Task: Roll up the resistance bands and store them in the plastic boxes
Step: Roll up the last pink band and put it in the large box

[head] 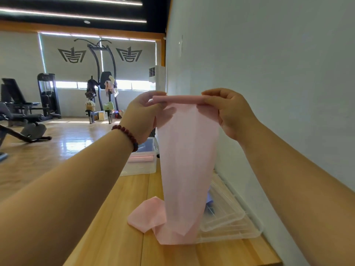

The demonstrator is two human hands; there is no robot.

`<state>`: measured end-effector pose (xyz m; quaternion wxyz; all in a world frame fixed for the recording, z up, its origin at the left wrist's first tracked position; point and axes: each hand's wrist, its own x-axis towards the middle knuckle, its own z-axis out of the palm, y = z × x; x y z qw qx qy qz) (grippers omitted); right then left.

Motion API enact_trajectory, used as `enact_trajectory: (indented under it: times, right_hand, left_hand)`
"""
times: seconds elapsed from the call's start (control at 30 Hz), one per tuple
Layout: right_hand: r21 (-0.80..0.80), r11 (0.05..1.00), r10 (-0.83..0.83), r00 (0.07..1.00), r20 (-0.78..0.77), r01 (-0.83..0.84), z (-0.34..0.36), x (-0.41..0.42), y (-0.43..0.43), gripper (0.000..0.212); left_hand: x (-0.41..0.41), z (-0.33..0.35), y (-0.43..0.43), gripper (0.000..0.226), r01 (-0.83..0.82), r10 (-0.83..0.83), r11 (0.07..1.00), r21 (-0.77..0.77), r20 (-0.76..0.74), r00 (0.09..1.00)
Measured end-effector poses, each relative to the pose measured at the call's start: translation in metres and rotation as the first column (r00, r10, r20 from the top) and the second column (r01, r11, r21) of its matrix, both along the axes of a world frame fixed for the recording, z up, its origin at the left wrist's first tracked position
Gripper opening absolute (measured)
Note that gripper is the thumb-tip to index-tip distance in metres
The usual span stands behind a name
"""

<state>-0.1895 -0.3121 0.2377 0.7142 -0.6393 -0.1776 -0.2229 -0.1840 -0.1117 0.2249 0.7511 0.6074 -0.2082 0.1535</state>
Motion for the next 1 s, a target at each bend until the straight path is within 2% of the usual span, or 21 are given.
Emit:
enact_trajectory:
  times: [0.27, 0.43, 0.6, 0.73, 0.8, 0.93, 1.0]
  right_hand:
    - [-0.007, 1.0, -0.011, 0.998, -0.065, 0.01, -0.041, 0.023, -0.002, 0.017]
    - [-0.037, 0.999, -0.031, 0.994, -0.106, 0.027, -0.061, 0.032, -0.005, 0.019]
    - [-0.051, 0.999, -0.024, 0.989, -0.144, 0.016, -0.07, 0.04, -0.007, 0.012]
    - [-0.113, 0.993, -0.047, 0.989, -0.138, 0.032, -0.075, 0.045, -0.008, 0.014]
    - [-0.083, 0.996, -0.048, 0.992, -0.114, 0.039, -0.077, 0.047, -0.007, 0.021]
    - [-0.067, 0.996, -0.07, 0.992, -0.108, 0.063, -0.08, 0.051, -0.006, 0.025]
    - [-0.085, 0.994, -0.083, 0.989, -0.126, 0.072, -0.083, 0.052, -0.006, 0.023]
  left_hand:
    - [0.016, -0.036, 0.006, 0.026, 0.156, -0.157, 0.988, -0.015, -0.123, 0.98]
    - [0.031, -0.053, 0.004, 0.024, 0.068, -0.063, 0.997, 0.033, -0.127, 0.99]
    - [0.042, -0.06, 0.003, 0.016, 0.053, -0.048, 0.998, 0.031, -0.146, 0.988]
    - [0.046, -0.064, 0.002, 0.022, 0.078, -0.079, 0.997, -0.015, -0.154, 0.985]
    - [0.049, -0.066, 0.002, 0.025, 0.094, -0.095, 0.995, -0.016, -0.154, 0.984]
    - [0.055, -0.068, 0.002, 0.018, 0.17, -0.176, 0.984, -0.043, -0.21, 0.962]
    - [0.057, -0.072, 0.002, 0.016, 0.129, -0.129, 0.992, -0.014, -0.214, 0.968]
